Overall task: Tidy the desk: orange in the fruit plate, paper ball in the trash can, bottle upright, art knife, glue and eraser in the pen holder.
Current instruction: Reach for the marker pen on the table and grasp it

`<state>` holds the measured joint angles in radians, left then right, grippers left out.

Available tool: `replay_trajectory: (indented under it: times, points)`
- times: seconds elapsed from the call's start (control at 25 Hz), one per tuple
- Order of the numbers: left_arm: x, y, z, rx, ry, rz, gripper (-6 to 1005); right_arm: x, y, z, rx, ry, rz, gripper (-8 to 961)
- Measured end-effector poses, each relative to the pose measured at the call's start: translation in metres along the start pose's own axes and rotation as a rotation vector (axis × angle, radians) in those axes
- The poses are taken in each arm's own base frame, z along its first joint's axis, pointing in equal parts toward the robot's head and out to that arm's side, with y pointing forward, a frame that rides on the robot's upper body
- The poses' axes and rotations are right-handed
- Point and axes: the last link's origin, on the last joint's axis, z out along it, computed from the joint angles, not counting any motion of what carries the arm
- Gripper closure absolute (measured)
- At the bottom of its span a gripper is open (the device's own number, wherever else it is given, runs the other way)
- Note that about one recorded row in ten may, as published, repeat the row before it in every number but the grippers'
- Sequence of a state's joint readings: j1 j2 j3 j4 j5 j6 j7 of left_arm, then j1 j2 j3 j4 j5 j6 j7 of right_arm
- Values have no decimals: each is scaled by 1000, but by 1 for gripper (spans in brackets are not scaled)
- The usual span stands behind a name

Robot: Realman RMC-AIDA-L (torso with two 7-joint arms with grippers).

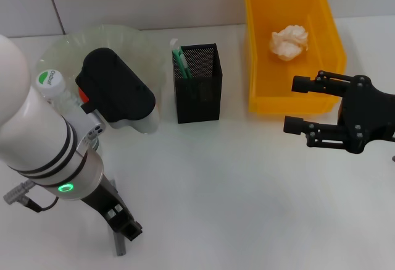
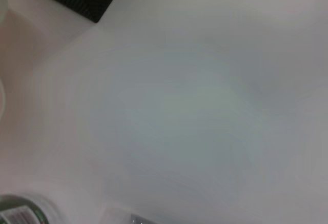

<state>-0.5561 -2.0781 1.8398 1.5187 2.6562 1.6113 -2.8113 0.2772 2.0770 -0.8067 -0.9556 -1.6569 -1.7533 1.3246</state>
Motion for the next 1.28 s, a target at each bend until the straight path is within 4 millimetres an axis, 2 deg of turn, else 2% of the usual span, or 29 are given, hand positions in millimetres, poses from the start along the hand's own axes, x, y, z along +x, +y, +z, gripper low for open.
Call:
replay_trajectory:
  times: [0.32,0.64,1.12,1.28]
  points:
    - [1,-1,-4,19,1,202,188,1,1,-1,2,3,4,191]
    - [4,-3,-9,61,1,300,188,3,2,-3,7,3,11,191]
    - [-5,3,-16,95,-42,500,189,2,0,0,2,-1,7,191]
    - [-9,12,-22,94,-23,659,189,2,-1,0,9,1,7,191]
